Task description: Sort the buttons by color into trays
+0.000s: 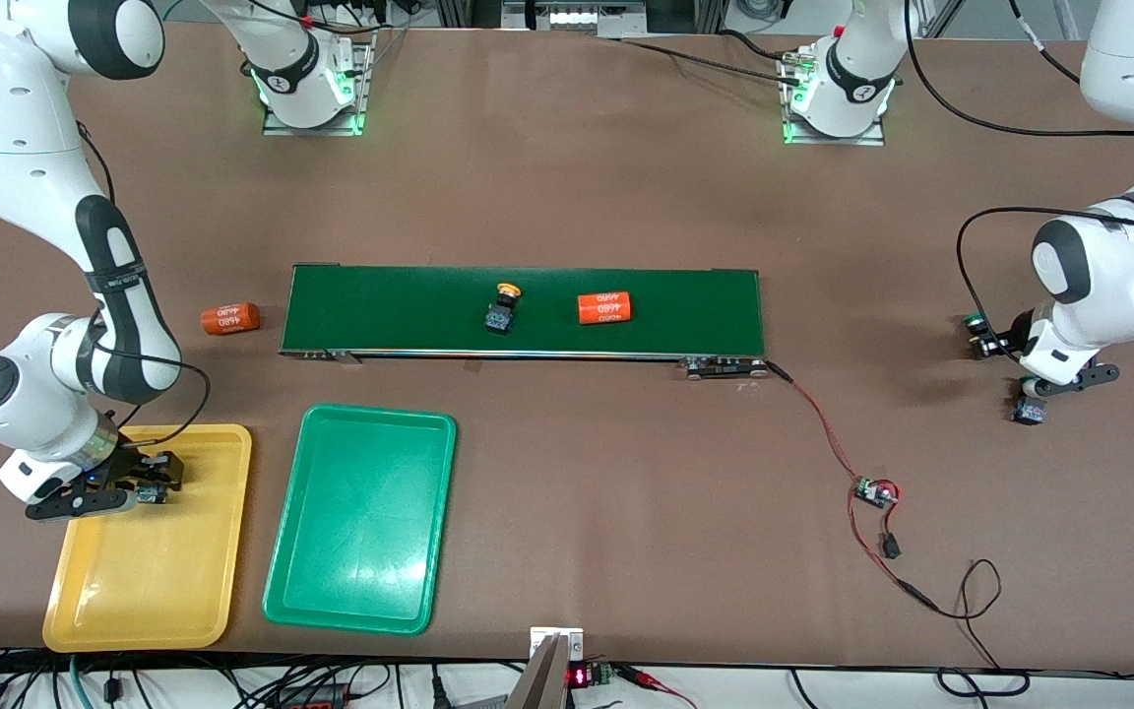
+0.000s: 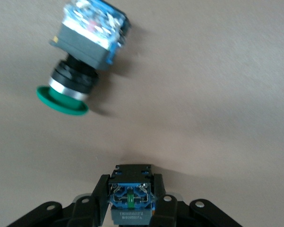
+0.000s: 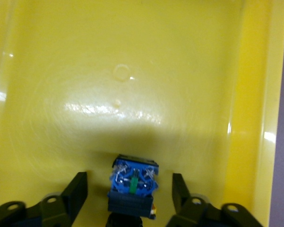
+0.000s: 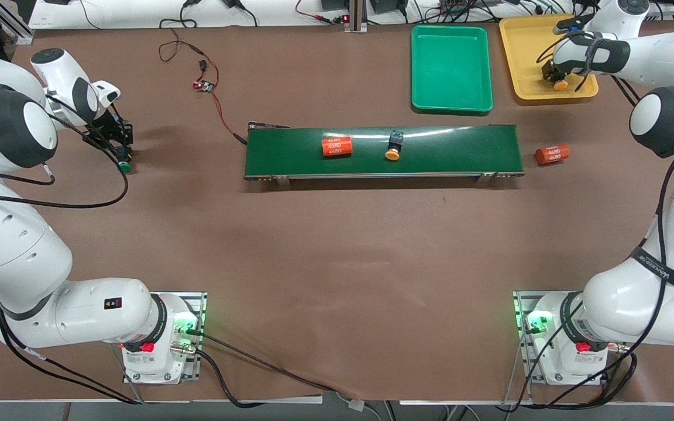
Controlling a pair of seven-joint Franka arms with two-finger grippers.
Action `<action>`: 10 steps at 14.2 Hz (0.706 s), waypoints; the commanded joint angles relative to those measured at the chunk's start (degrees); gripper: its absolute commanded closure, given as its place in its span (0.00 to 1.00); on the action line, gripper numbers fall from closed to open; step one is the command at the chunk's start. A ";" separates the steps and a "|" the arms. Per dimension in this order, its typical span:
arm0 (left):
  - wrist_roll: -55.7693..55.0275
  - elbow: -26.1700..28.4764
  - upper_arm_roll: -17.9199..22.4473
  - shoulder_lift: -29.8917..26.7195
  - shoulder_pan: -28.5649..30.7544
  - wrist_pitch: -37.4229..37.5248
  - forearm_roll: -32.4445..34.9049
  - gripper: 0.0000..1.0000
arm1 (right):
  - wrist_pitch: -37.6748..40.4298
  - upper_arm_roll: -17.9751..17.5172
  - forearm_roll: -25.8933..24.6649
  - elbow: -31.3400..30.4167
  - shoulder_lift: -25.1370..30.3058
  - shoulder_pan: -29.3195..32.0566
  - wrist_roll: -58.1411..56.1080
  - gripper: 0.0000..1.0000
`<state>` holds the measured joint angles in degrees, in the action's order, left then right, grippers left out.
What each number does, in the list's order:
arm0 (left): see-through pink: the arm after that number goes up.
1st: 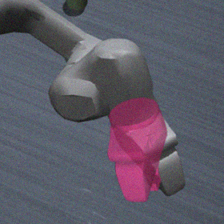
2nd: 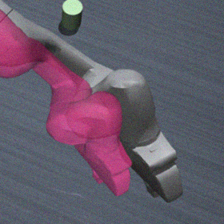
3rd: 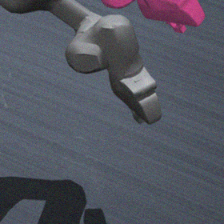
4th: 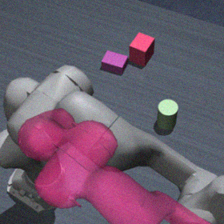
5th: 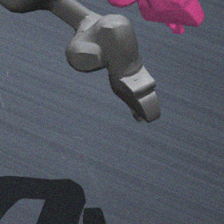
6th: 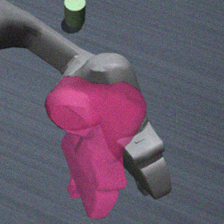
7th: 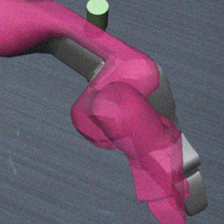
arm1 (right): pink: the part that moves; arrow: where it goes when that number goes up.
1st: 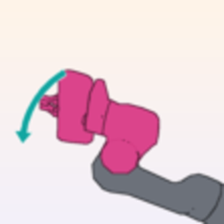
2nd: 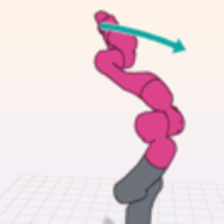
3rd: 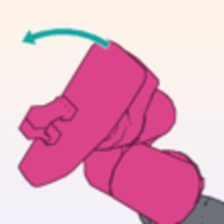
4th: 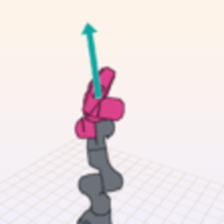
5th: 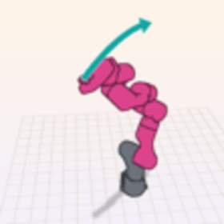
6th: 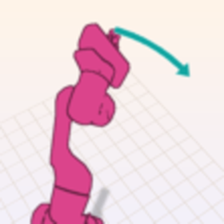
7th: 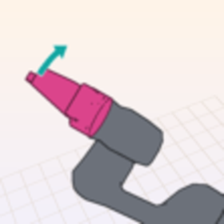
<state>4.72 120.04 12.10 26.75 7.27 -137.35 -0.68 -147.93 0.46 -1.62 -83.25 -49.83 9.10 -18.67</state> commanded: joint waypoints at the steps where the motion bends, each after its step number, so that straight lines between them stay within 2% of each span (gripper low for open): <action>1: 0.03 -0.77 -2.51 -4.51 -0.33 6.64 -1.25 0.78 | 0.88 -0.46 0.03 -3.31 4.98 -0.92 1.78 0.00; 2: 0.12 -0.85 -3.39 -5.30 -0.59 6.92 -1.25 0.78 | 2.98 -0.46 0.03 -4.63 7.27 -1.88 4.14 0.00; 5: -0.76 -2.43 -10.06 -6.89 -0.94 7.61 -1.34 0.78 | 15.43 -0.46 0.03 -7.10 15.08 -3.82 11.26 0.00; 8: -5.66 -7.43 -14.37 -6.71 -3.40 13.92 -1.34 0.78 | 28.45 -0.55 0.47 -10.25 23.61 -5.57 16.36 0.00; 10: -11.45 -9.81 -19.11 -6.80 -3.49 17.19 -1.42 0.78 | 30.68 -0.46 2.75 -13.86 28.97 -7.68 17.52 0.00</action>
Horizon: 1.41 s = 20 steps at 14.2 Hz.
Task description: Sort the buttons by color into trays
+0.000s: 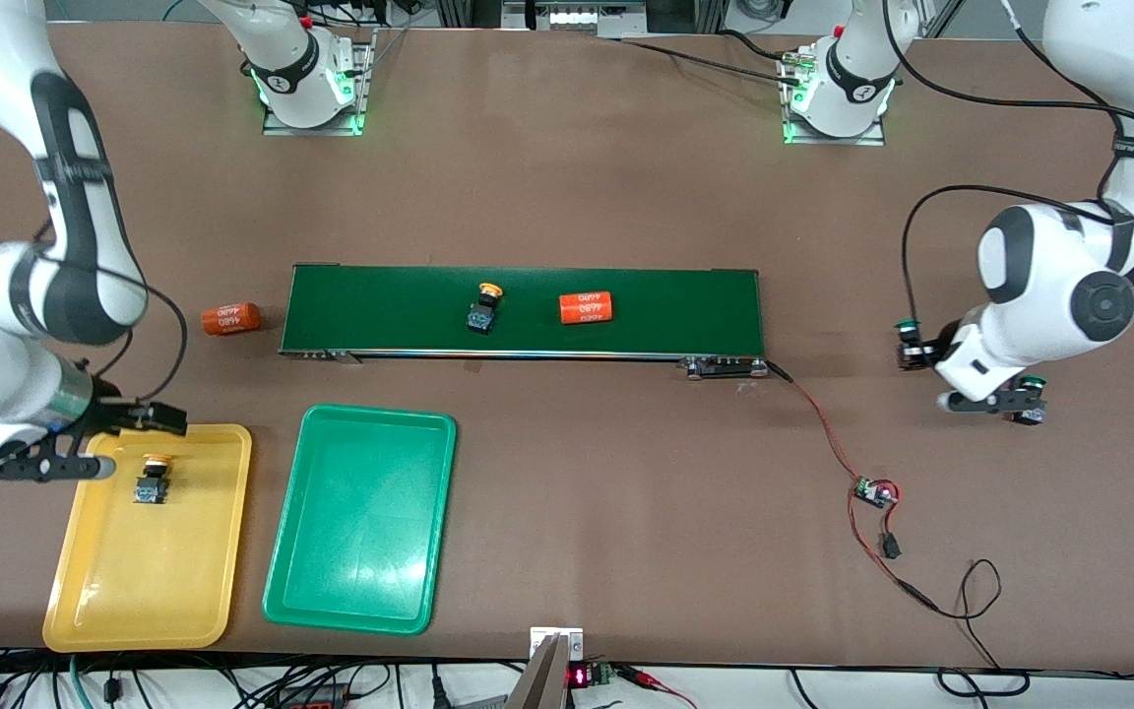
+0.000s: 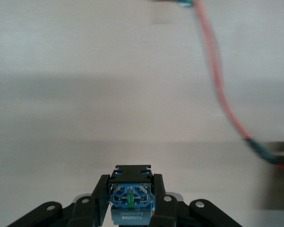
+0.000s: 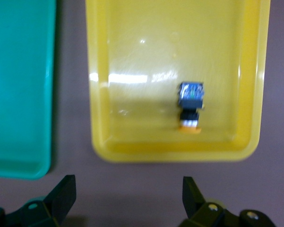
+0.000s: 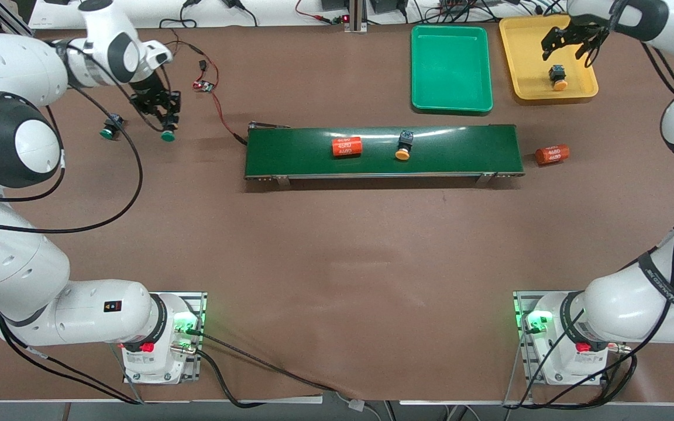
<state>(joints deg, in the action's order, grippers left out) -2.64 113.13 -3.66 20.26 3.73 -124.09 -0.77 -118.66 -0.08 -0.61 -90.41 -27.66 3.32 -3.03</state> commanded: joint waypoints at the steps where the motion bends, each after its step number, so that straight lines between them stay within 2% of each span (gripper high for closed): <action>1: -7.78 -3.35 -5.81 -0.31 -0.21 4.55 -1.34 0.78 | 2.80 0.08 1.84 -7.49 8.13 -2.61 2.75 0.00; 5: -14.49 -3.36 -14.86 0.13 -1.70 4.47 -1.69 0.78 | 6.95 0.00 1.85 -12.23 14.02 -8.31 13.03 0.00; 8: -18.97 -3.36 -19.35 2.06 -4.16 3.68 -7.21 0.77 | 6.25 -0.53 1.41 -17.50 16.49 -13.05 15.85 0.00; 11: -19.51 -2.39 -20.68 3.11 -6.53 1.49 -7.58 0.76 | 3.53 -0.62 1.06 -21.37 17.29 -18.68 22.33 0.00; 13: -19.51 -2.30 -20.68 4.78 -8.11 0.18 -7.58 0.70 | -0.77 -1.23 0.70 -23.75 16.68 -22.64 29.10 0.00; 15: -19.60 -1.51 -20.68 5.05 -8.82 -2.20 -7.67 0.69 | -4.28 -1.23 0.61 -25.33 15.89 -25.28 31.06 0.00; 16: -19.68 -1.34 -20.68 5.40 -8.91 -2.38 -7.75 0.64 | -5.26 -1.23 0.61 -25.51 15.45 -26.07 32.45 0.00; 18: -20.03 -1.25 -20.68 5.58 -8.91 -2.12 -7.84 0.00 | -6.58 -1.23 0.18 -25.43 13.96 -28.53 35.27 0.00; 20: -20.12 -1.42 -20.68 3.83 -8.82 -1.33 -7.84 0.00 | -7.81 -1.23 -0.79 -25.43 12.55 -29.94 37.47 0.00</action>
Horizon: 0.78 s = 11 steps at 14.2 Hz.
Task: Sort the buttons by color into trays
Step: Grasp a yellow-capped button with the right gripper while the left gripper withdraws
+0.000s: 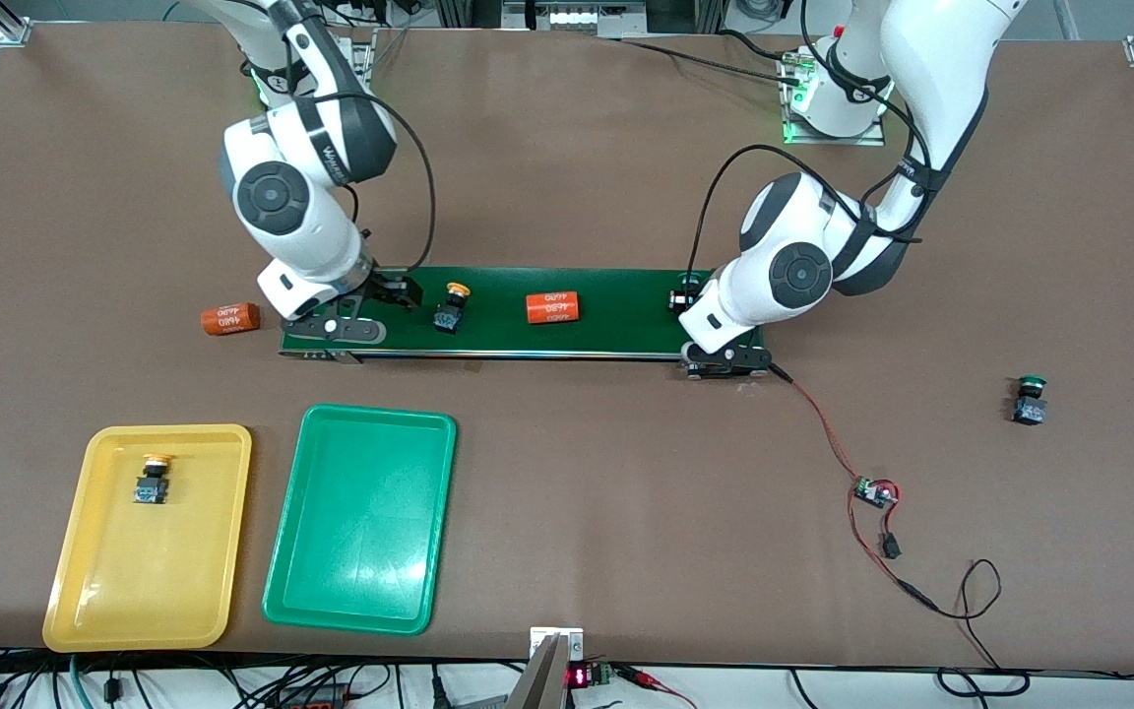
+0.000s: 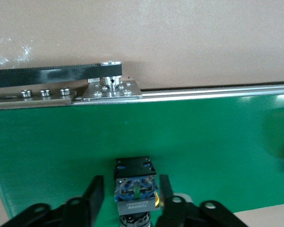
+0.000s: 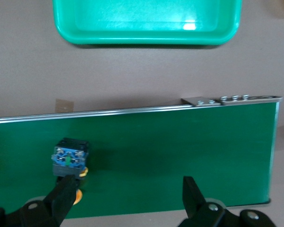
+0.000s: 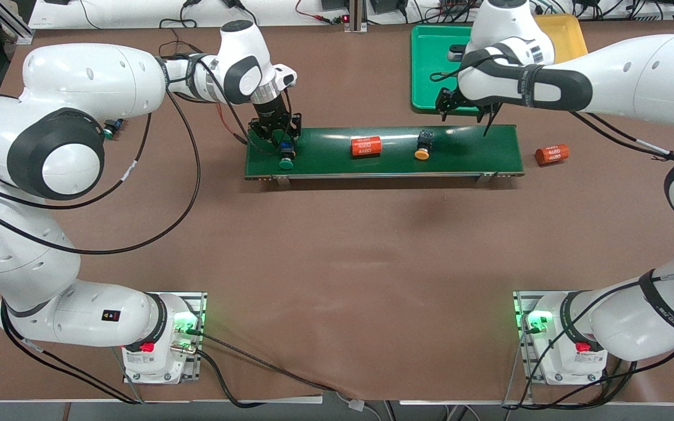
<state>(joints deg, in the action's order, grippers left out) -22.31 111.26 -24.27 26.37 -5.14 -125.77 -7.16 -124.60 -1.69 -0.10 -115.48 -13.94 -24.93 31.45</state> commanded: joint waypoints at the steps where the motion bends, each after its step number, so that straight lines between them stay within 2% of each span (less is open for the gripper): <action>1: -0.45 0.36 -0.07 -3.85 0.39 0.88 -1.46 0.00 | -2.74 0.37 -1.31 -0.45 -1.79 -2.14 4.13 0.00; 5: 0.07 -0.17 1.68 -10.35 3.02 7.02 -1.28 0.00 | -6.35 0.37 -2.98 -0.36 -5.39 -3.90 7.92 0.00; 7: 0.34 -0.17 4.05 -12.39 4.60 9.05 -0.75 0.00 | -7.67 0.37 -3.07 -0.36 -6.54 -4.25 7.92 0.00; 9: 3.83 -0.08 7.29 -13.26 5.84 10.63 -0.67 0.00 | -8.46 0.37 -3.07 -0.36 -7.24 -4.25 7.92 0.00; 11: 10.86 -0.08 12.47 -13.27 5.84 11.78 0.65 0.00 | -8.99 0.37 -3.16 -0.36 -8.12 -4.25 7.92 0.00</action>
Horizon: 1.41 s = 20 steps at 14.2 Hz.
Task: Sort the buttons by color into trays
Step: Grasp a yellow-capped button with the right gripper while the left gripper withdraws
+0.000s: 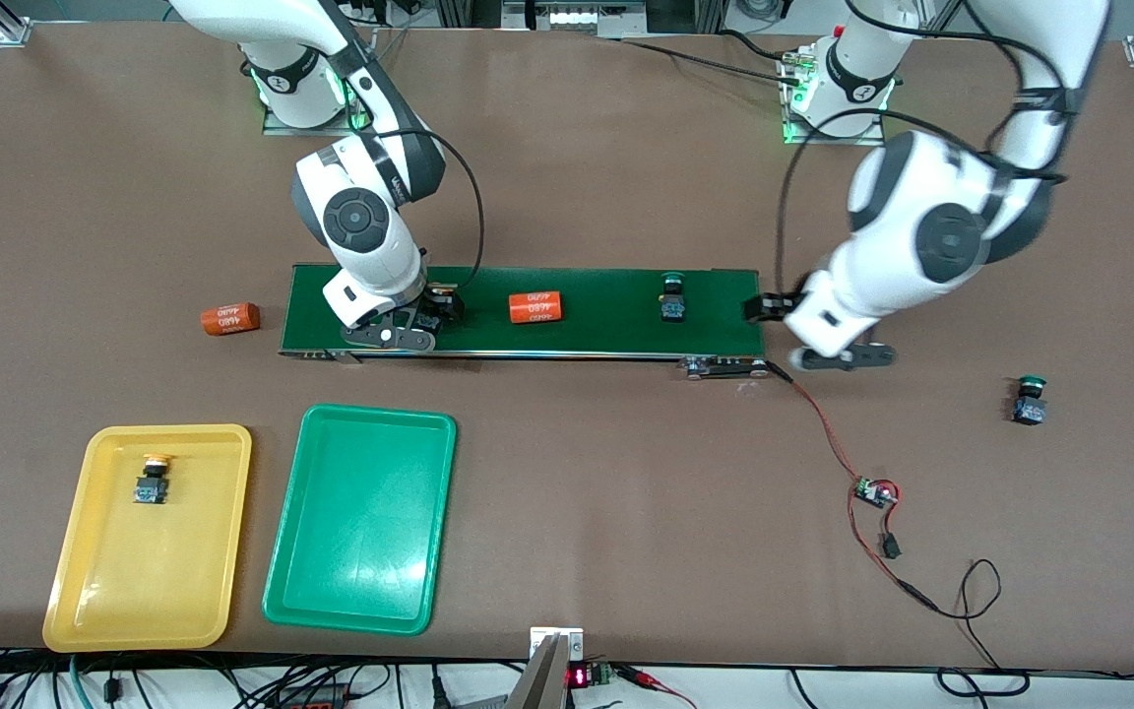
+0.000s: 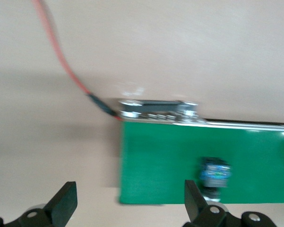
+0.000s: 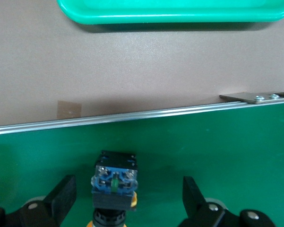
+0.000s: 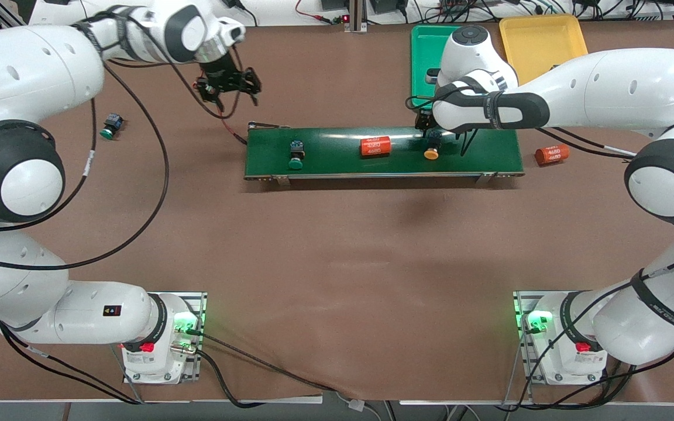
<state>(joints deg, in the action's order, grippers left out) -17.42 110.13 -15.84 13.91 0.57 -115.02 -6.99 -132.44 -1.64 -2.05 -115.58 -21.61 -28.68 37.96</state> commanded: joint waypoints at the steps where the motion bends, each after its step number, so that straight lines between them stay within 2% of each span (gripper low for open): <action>1: 7.38 0.96 6.06 -0.82 0.14 0.94 0.49 0.00 | -1.68 0.32 -1.20 -0.26 -0.79 -0.41 1.42 0.00; 2: 7.83 0.96 9.04 -0.73 0.14 0.59 0.57 0.00 | -2.12 0.32 -1.90 -0.26 -1.41 -0.41 1.33 0.09; 3: 7.92 0.87 11.16 -0.47 0.05 0.41 1.01 0.00 | -2.47 0.32 -3.03 -0.26 -1.59 -0.15 1.16 0.22; 6: 10.20 -2.45 11.97 1.37 1.18 0.41 11.96 0.00 | -2.65 0.50 -3.48 -0.26 -2.29 0.38 0.89 0.63; 8: 13.71 -3.17 12.75 3.13 1.37 0.24 14.98 0.00 | -2.03 0.67 -3.40 0.00 -2.20 0.82 0.54 0.82; 9: 15.29 -5.17 14.67 4.10 1.37 -0.03 14.90 0.00 | -2.03 0.85 -3.40 0.44 -1.86 1.43 -0.16 0.87; 11: 19.15 -9.30 15.57 6.47 2.06 -0.21 14.81 0.00 | 1.63 0.94 -3.31 3.32 -0.28 3.18 -1.56 0.89; 13: 24.33 -13.25 15.92 9.28 3.91 -0.21 14.64 0.00 | 8.83 0.94 -3.22 10.07 0.08 5.29 -4.97 0.89; 15: 27.25 -16.08 17.41 11.74 4.18 -0.29 14.46 0.00 | 12.89 0.94 -3.13 16.50 -0.27 8.88 -9.81 0.89; 18: 29.62 -16.53 17.59 14.38 6.71 -2.04 14.20 0.00 | 13.00 0.94 -2.61 21.52 -2.81 15.91 -19.91 0.88; 20: 35.49 -16.53 17.59 15.79 8.22 -6.07 14.37 0.00 | 12.73 0.85 -2.43 24.51 -5.79 21.01 -26.50 0.88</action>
<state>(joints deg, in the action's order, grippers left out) 12.62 95.74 1.74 27.25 7.22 -118.62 6.85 -120.20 0.12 -4.64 -95.56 -22.77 -12.25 17.29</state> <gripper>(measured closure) 0.000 0.586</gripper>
